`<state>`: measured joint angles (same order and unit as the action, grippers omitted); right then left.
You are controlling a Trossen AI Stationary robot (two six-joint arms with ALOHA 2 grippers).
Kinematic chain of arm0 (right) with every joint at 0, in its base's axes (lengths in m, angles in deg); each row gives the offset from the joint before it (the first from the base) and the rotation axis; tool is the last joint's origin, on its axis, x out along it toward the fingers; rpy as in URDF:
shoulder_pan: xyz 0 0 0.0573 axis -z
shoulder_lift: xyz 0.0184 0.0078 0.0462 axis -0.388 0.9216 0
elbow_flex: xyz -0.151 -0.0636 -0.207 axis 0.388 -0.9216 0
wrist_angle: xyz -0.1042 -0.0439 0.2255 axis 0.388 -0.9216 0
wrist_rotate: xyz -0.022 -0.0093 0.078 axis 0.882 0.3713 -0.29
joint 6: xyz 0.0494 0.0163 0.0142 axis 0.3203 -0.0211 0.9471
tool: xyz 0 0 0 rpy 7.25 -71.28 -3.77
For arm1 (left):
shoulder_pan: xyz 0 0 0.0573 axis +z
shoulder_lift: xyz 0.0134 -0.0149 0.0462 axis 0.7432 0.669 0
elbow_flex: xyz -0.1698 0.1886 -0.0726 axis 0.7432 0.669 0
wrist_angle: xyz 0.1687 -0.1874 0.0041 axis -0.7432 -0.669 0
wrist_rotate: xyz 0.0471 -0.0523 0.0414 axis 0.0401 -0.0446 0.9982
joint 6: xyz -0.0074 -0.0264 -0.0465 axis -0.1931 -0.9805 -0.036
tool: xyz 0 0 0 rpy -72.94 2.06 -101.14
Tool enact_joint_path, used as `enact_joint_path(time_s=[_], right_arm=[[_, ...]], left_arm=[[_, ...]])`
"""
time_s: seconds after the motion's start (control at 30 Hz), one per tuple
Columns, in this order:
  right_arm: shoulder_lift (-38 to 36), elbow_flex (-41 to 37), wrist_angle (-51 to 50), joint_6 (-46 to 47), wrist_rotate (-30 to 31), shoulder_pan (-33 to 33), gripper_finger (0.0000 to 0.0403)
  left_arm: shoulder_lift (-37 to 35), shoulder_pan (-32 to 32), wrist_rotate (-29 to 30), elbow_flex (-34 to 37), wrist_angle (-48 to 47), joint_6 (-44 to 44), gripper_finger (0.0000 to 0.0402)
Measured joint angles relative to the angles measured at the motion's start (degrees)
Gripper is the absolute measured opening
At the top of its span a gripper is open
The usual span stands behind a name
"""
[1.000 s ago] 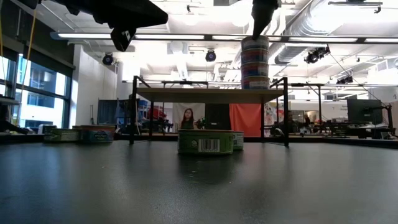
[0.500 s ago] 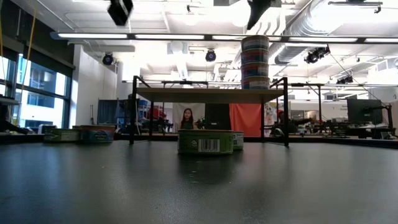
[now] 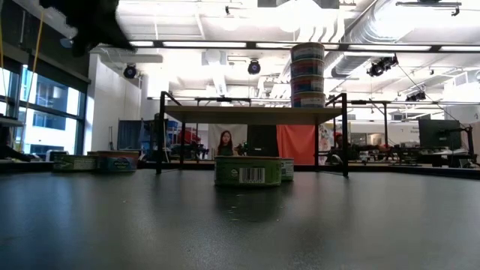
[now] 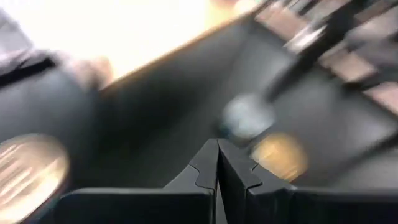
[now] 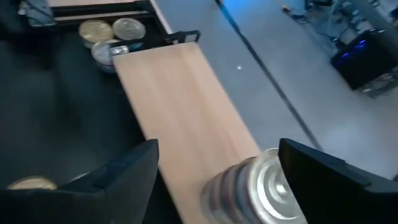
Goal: Stack canned seafood by type on shelf
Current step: Stack the blue tuna can on top of the blue tuna can
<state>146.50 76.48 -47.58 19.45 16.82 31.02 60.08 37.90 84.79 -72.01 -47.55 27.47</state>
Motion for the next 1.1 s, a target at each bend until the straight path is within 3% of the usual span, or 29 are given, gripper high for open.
enact_joint_path(time_s=[0.1, 0.2, 0.37, 0.43, 0.57, 0.73, 0.9, 1.1], right_arm=[[0.0, -2.3, -0.1, 2.0, -0.8, -2.1, 0.0277], [0.0, -5.9, -1.3, 4.6, -2.4, -4.4, 0.0215], [-2.3, -17.7, -2.6, 10.3, -6.8, -8.8, 0.0055], [-5.2, -24.4, -0.9, 14.9, -8.3, -11.1, 0.0015], [-12.7, -38.0, 6.1, 28.3, -9.2, -17.6, 0.0022], [-18.9, -48.7, 16.8, 44.3, -7.4, -26.2, 0.0005], [-18.7, -51.7, 21.3, 53.7, -2.4, -30.6, 0.0001], [-15.9, -51.7, 26.6, 55.8, -1.4, -31.0, 0.0001]], left_arm=[[3.2, 7.6, -6.1, -5.1, -14.9, 0.0, 0.0000], [7.9, 15.6, -9.3, -7.9, -23.8, 6.1, 0.0000], [17.6, 25.8, -9.6, -7.9, -27.7, 20.1, 0.0000], [21.1, 28.0, -7.8, -7.7, -26.7, 25.1, 0.0000], [25.5, 30.6, -4.0, -4.7, -21.7, 31.4, 0.0000], [27.5, 32.0, -5.1, 0.1, -13.4, 34.7, 0.0000], [29.2, 33.7, -4.1, 1.8, -7.7, 38.0, 0.0000], [33.0, 36.7, -4.4, 2.4, -4.6, 41.1, 0.0000]])
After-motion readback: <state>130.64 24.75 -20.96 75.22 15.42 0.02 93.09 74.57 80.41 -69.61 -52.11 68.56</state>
